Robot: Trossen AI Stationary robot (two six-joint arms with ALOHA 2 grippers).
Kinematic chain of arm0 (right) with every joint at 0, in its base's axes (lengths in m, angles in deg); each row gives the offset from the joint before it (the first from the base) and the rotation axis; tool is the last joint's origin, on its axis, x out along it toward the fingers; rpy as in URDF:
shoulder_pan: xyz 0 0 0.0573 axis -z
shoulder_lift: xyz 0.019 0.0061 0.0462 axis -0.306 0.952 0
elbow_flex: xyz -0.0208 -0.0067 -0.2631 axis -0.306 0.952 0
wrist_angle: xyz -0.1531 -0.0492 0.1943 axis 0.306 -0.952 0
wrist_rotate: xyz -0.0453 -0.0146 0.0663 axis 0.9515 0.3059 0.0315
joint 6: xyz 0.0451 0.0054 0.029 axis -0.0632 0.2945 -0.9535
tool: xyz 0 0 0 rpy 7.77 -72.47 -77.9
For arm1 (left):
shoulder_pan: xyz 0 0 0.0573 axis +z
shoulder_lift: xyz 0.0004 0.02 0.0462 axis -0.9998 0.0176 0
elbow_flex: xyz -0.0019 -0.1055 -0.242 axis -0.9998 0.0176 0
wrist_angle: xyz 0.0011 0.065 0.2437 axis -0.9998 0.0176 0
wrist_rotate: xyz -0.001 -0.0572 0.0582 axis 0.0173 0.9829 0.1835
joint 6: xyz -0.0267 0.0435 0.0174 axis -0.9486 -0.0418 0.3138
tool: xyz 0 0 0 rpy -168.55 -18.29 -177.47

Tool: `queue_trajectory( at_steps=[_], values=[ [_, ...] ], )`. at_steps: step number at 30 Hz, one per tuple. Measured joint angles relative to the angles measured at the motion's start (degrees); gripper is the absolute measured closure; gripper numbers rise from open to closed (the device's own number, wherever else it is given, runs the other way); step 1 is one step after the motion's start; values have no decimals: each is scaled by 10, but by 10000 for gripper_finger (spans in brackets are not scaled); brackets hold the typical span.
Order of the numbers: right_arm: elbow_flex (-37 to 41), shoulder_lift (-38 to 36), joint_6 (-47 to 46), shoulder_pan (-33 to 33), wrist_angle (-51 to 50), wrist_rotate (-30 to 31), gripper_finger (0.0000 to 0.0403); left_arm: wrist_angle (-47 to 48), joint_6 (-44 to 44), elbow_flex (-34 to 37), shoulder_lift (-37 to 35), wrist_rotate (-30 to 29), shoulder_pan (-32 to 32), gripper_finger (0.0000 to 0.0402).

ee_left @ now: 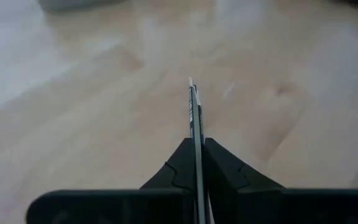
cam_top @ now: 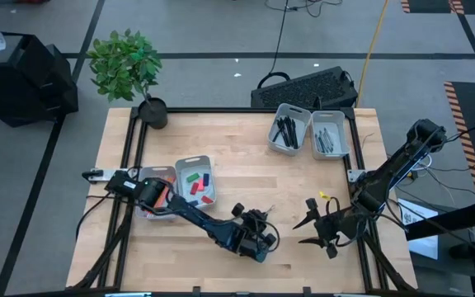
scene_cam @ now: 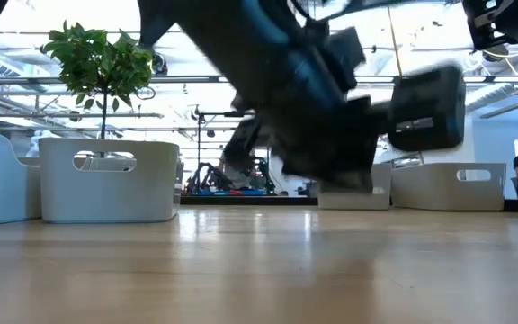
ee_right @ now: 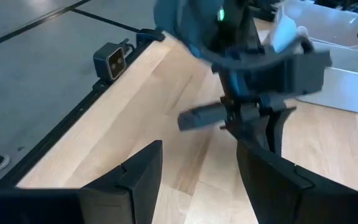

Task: Sort crayons/erasers/pens/pencils in bins
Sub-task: Put the black pencil into the bottom left gray bin

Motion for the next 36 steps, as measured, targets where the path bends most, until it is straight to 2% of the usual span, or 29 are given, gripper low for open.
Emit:
queue_trajectory(
  at_steps=[5, 11, 19, 27, 31, 36],
  values=[
    [0, 0, 0, 1, 0, 13, 202, 0, 32, -1, -21, -9, 2, 386],
    [0, 0, 0, 1, 0, 13, 202, 6, 38, -1, -44, -10, 1, 372],
    [0, 0, 0, 1, 0, 13, 202, 86, 38, -1, -105, -4, 1, 387],
    [0, 0, 0, 1, 11, 15, 202, 273, -22, -2, -190, -7, -2, 373],
    [0, 0, 0, 1, 17, 16, 202, 388, -79, -2, -228, -8, -11, 387],
    [0, 0, -2, 1, 29, 28, 202, 535, -176, -2, -266, -9, -29, 373]
  ],
)
